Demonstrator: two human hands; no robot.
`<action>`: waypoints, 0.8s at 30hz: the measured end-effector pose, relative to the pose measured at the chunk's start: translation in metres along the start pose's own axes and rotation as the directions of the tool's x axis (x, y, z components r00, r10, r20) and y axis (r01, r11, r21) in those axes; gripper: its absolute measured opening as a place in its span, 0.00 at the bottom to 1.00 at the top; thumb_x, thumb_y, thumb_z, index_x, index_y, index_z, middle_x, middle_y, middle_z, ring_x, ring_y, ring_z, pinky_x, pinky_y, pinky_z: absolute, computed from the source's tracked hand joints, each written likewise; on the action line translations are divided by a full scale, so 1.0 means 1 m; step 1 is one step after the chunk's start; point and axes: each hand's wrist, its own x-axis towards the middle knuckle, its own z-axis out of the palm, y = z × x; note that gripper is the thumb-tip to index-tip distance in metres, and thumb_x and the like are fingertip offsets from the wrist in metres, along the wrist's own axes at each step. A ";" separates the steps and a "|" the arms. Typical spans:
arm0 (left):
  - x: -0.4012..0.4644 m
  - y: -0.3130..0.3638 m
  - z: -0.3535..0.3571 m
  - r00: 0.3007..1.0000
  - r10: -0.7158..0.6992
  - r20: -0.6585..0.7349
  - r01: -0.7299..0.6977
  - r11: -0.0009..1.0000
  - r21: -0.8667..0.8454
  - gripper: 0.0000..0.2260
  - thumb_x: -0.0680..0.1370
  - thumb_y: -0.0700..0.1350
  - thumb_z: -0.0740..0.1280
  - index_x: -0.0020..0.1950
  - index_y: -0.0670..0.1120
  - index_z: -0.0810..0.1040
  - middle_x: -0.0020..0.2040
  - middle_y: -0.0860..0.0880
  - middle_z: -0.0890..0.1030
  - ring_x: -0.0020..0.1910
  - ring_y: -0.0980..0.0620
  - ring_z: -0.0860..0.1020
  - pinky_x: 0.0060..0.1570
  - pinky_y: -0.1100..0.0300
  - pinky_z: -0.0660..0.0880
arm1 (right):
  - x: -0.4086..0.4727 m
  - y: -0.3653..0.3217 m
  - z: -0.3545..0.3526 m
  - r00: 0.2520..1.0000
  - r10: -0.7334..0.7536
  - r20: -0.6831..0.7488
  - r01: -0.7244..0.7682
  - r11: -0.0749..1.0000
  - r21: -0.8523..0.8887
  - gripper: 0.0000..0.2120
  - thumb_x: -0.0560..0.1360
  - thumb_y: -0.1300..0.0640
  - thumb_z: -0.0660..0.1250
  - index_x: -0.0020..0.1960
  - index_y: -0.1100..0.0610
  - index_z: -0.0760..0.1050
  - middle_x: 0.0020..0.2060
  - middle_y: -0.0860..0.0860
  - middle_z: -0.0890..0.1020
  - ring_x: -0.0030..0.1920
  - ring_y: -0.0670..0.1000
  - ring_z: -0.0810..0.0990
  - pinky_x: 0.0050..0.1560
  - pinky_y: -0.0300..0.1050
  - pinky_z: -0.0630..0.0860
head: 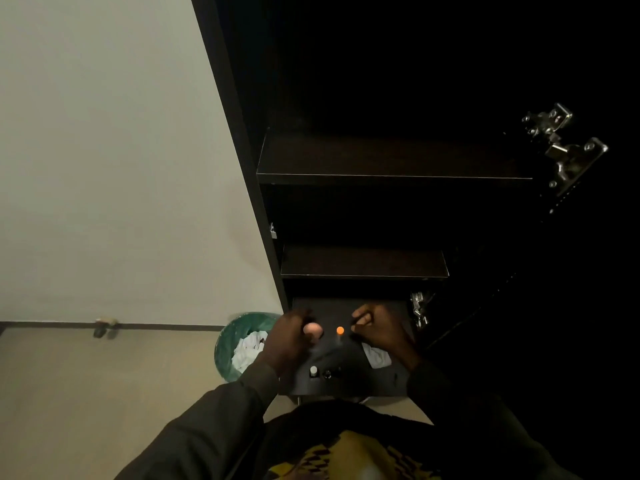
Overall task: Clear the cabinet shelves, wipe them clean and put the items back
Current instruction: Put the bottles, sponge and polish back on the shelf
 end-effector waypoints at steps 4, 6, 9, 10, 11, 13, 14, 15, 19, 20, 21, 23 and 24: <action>0.010 -0.007 0.010 0.999 0.035 0.017 -0.035 0.998 0.043 0.15 0.68 0.50 0.72 0.53 0.53 0.78 0.49 0.51 0.84 0.47 0.49 0.82 0.44 0.55 0.78 | 0.016 0.016 0.015 1.000 -0.016 -0.007 0.014 0.982 -0.190 0.09 0.68 0.64 0.71 0.47 0.54 0.82 0.41 0.47 0.84 0.44 0.46 0.82 0.44 0.31 0.71; 0.018 -0.016 0.017 0.999 0.040 0.018 -0.041 0.997 0.064 0.16 0.68 0.51 0.72 0.54 0.54 0.77 0.48 0.52 0.84 0.47 0.50 0.83 0.44 0.55 0.79 | 0.022 0.019 0.020 0.999 -0.031 0.018 0.035 0.969 -0.247 0.09 0.68 0.61 0.73 0.47 0.55 0.82 0.43 0.49 0.85 0.45 0.47 0.82 0.44 0.32 0.71; 0.025 -0.020 0.024 0.998 0.047 0.028 -0.049 0.995 0.081 0.18 0.70 0.54 0.70 0.59 0.54 0.78 0.52 0.51 0.84 0.51 0.48 0.82 0.49 0.54 0.79 | 0.028 0.025 0.031 0.997 -0.048 0.053 0.061 0.950 -0.306 0.09 0.67 0.56 0.74 0.47 0.54 0.82 0.43 0.49 0.85 0.45 0.48 0.82 0.46 0.37 0.73; 0.027 -0.018 0.024 0.998 0.053 0.037 -0.056 0.995 0.087 0.19 0.71 0.54 0.69 0.60 0.53 0.78 0.53 0.50 0.84 0.52 0.47 0.82 0.50 0.54 0.78 | 0.031 0.029 0.036 0.997 -0.050 0.059 0.066 0.945 -0.321 0.10 0.67 0.54 0.74 0.47 0.54 0.82 0.43 0.50 0.85 0.46 0.49 0.82 0.46 0.40 0.75; 0.029 -0.017 0.023 0.997 0.060 0.048 -0.064 0.993 0.099 0.19 0.71 0.54 0.69 0.61 0.53 0.78 0.55 0.49 0.84 0.54 0.46 0.82 0.52 0.54 0.78 | 0.035 0.034 0.040 0.997 -0.050 0.064 0.069 0.938 -0.340 0.11 0.67 0.53 0.72 0.47 0.54 0.82 0.44 0.51 0.85 0.46 0.50 0.82 0.47 0.42 0.76; 0.035 -0.016 0.024 0.995 0.063 0.075 -0.072 0.990 0.124 0.20 0.71 0.53 0.68 0.62 0.53 0.78 0.56 0.47 0.83 0.55 0.44 0.81 0.53 0.53 0.78 | 0.051 0.053 0.049 0.996 -0.049 0.074 0.074 0.919 -0.386 0.13 0.66 0.49 0.67 0.48 0.53 0.81 0.45 0.52 0.84 0.48 0.54 0.83 0.47 0.47 0.78; 0.036 -0.015 0.025 0.994 0.059 0.087 -0.070 0.989 0.129 0.20 0.70 0.52 0.68 0.62 0.53 0.78 0.56 0.47 0.83 0.55 0.44 0.81 0.53 0.53 0.78 | 0.056 0.058 0.052 0.996 -0.050 0.078 0.077 0.910 -0.408 0.15 0.66 0.48 0.65 0.48 0.53 0.80 0.45 0.53 0.84 0.48 0.55 0.82 0.47 0.47 0.78; 0.038 -0.016 0.027 0.994 0.051 0.096 -0.064 0.989 0.136 0.20 0.70 0.52 0.68 0.61 0.53 0.78 0.55 0.47 0.83 0.55 0.44 0.81 0.52 0.53 0.78 | 0.059 0.060 0.055 0.995 -0.053 0.082 0.083 0.900 -0.428 0.16 0.66 0.47 0.64 0.50 0.52 0.79 0.46 0.53 0.84 0.49 0.56 0.82 0.48 0.48 0.78; 0.044 -0.022 0.032 0.991 0.031 0.129 -0.050 0.987 0.149 0.17 0.69 0.51 0.66 0.58 0.53 0.79 0.52 0.47 0.84 0.52 0.43 0.82 0.49 0.53 0.78 | 0.055 0.047 0.055 0.991 -0.078 0.111 0.123 0.858 -0.498 0.19 0.64 0.46 0.62 0.52 0.51 0.78 0.50 0.55 0.82 0.53 0.59 0.80 0.51 0.51 0.78; 0.044 -0.021 0.029 0.990 0.035 0.135 -0.054 0.988 0.144 0.17 0.69 0.51 0.65 0.57 0.53 0.79 0.52 0.47 0.84 0.52 0.43 0.82 0.50 0.53 0.78 | 0.054 0.043 0.054 0.990 -0.082 0.113 0.128 0.852 -0.507 0.19 0.65 0.47 0.62 0.53 0.52 0.78 0.51 0.55 0.82 0.53 0.59 0.80 0.52 0.51 0.77; 0.044 -0.020 0.027 0.990 0.043 0.135 -0.061 0.989 0.135 0.17 0.69 0.51 0.63 0.56 0.52 0.80 0.52 0.47 0.84 0.52 0.43 0.82 0.50 0.53 0.78 | 0.053 0.041 0.054 0.989 -0.092 0.118 0.140 0.845 -0.516 0.19 0.66 0.47 0.62 0.53 0.53 0.78 0.51 0.56 0.82 0.54 0.59 0.79 0.53 0.51 0.77; 0.046 -0.019 0.026 0.989 0.047 0.141 -0.063 0.991 0.114 0.18 0.68 0.51 0.60 0.54 0.50 0.81 0.51 0.45 0.84 0.51 0.41 0.82 0.49 0.52 0.78 | 0.055 0.041 0.055 0.986 -0.102 0.132 0.157 0.833 -0.530 0.21 0.67 0.47 0.59 0.54 0.53 0.79 0.52 0.55 0.82 0.55 0.58 0.79 0.55 0.50 0.76; 0.048 -0.019 0.026 0.989 0.043 0.143 -0.058 0.993 0.105 0.18 0.68 0.51 0.60 0.53 0.50 0.81 0.51 0.44 0.84 0.51 0.41 0.82 0.49 0.52 0.78 | 0.059 0.044 0.057 0.986 -0.102 0.132 0.157 0.828 -0.539 0.22 0.67 0.45 0.57 0.54 0.53 0.79 0.53 0.54 0.82 0.56 0.58 0.79 0.56 0.51 0.76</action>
